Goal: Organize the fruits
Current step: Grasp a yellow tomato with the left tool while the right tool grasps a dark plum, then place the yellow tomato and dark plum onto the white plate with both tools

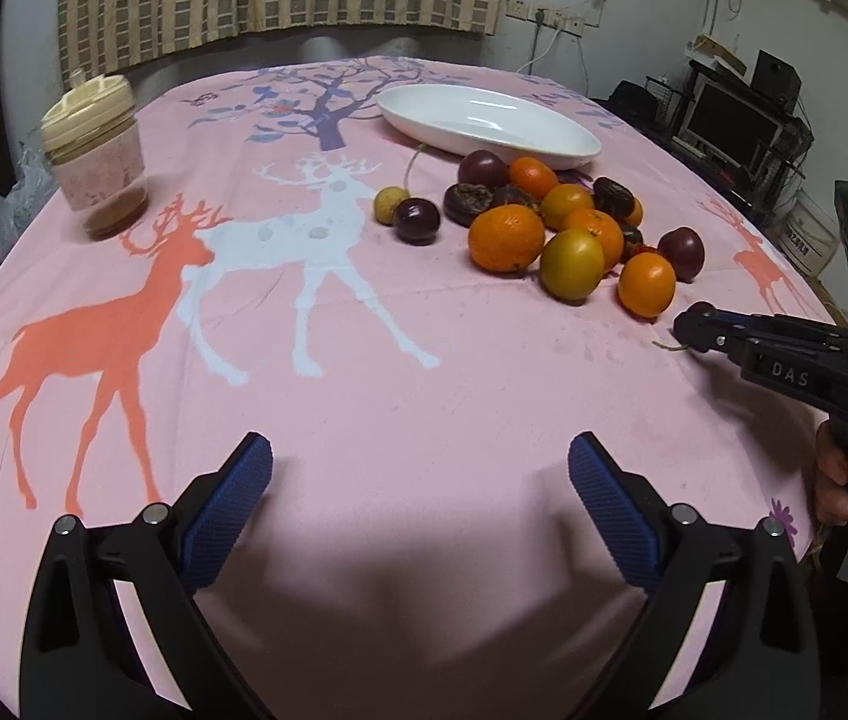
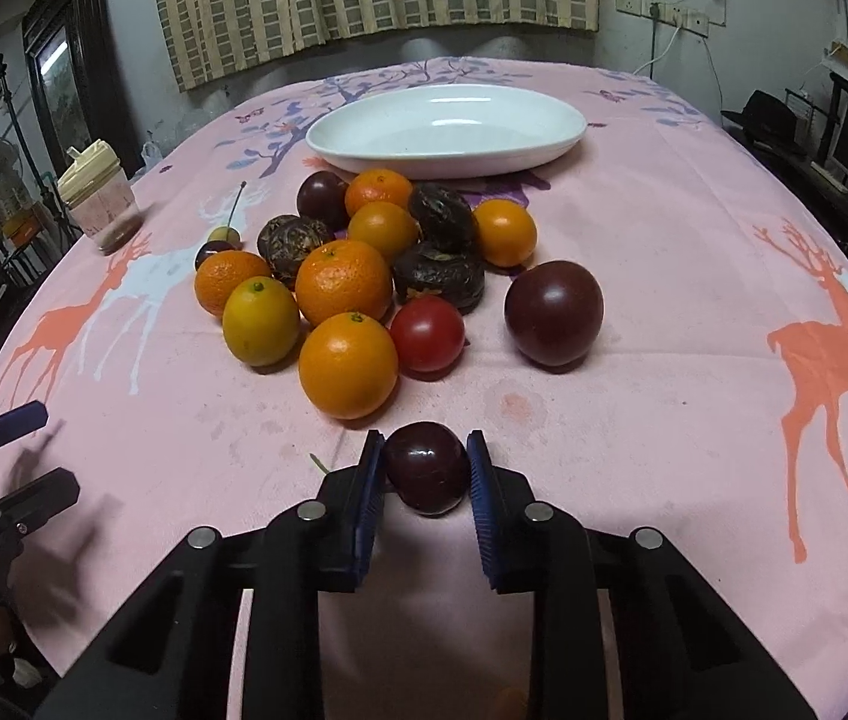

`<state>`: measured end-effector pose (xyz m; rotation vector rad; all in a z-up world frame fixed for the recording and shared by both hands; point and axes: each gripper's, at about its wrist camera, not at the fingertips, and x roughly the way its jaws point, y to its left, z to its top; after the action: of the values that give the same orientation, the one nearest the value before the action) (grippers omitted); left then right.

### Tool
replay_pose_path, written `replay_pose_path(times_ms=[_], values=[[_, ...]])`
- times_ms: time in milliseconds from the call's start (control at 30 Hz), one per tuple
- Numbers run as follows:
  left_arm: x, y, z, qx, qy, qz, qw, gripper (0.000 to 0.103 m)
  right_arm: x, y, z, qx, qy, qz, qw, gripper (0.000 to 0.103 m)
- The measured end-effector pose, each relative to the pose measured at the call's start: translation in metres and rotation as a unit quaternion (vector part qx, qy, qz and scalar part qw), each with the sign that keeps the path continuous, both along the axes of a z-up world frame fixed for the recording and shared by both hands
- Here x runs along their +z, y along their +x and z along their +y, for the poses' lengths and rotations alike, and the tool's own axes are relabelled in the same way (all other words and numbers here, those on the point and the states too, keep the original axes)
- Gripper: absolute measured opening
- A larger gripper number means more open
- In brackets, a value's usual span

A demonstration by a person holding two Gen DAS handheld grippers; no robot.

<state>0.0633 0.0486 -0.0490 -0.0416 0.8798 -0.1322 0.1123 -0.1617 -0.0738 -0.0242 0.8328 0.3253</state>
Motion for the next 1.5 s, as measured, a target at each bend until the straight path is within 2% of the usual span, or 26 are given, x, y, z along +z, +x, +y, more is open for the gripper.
replay_pose_path(times_ms=[33, 100, 200, 367, 633, 833, 900, 933, 1067, 1133, 1233, 1333, 1400, 1500], values=[[0.001, 0.003, -0.004, -0.007, -0.001, 0.001, 1.0000, 0.090, 0.000, -0.001, -0.001, 0.006, 0.009, -0.002, 1.000, 0.027], [0.000, 0.012, -0.013, -0.028, -0.005, 0.009, 0.9995, 0.069, 0.003, -0.002, -0.008, 0.010, 0.039, -0.010, 0.999, 0.027], [-0.002, 0.029, -0.030, -0.054, -0.011, 0.019, 0.9983, 0.054, 0.004, -0.001, -0.025, -0.005, 0.084, -0.014, 0.996, 0.028], [0.003, 0.056, -0.062, -0.093, -0.001, 0.009, 0.9956, 0.050, 0.003, 0.001, -0.034, -0.003, 0.113, -0.004, 0.994, 0.028], [0.000, 0.097, -0.088, -0.098, 0.023, 0.021, 0.9947, 0.048, 0.004, 0.003, -0.042, 0.006, 0.148, -0.001, 0.989, 0.028], [0.000, 0.110, -0.099, -0.109, 0.032, 0.021, 0.9933, 0.046, 0.005, 0.001, -0.039, 0.011, 0.139, -0.010, 0.990, 0.028], [-0.001, 0.109, -0.103, -0.106, 0.055, 0.013, 0.9927, 0.037, 0.006, -0.001, -0.039, 0.011, 0.137, -0.012, 0.990, 0.028], [-0.001, 0.108, -0.104, -0.106, 0.059, 0.010, 0.9925, 0.037, 0.005, -0.001, -0.039, 0.011, 0.138, -0.012, 0.990, 0.028], [0.004, 0.105, -0.086, -0.111, 0.017, 0.020, 0.9935, 0.036, 0.005, 0.001, -0.041, 0.014, 0.146, -0.005, 0.989, 0.028], [0.017, 0.102, -0.075, -0.116, -0.009, 0.006, 0.9932, 0.036, 0.008, 0.004, -0.041, 0.022, 0.148, -0.005, 0.989, 0.028], [0.049, 0.115, -0.060, -0.119, -0.035, -0.035, 0.9916, 0.036, 0.035, 0.021, -0.042, 0.023, 0.140, -0.033, 0.989, 0.028], [0.074, 0.159, -0.054, -0.110, -0.054, -0.058, 0.9908, 0.036, 0.071, 0.071, -0.041, 0.024, 0.159, -0.063, 0.985, 0.028], [0.078, 0.202, -0.052, -0.089, -0.058, -0.054, 0.9928, 0.036, 0.081, 0.119, -0.034, 0.012, 0.149, -0.056, 0.987, 0.028], [0.067, 0.262, -0.051, -0.057, -0.048, -0.023, 0.9970, 0.036, 0.073, 0.187, -0.017, -0.015, 0.111, -0.024, 0.993, 0.028]])
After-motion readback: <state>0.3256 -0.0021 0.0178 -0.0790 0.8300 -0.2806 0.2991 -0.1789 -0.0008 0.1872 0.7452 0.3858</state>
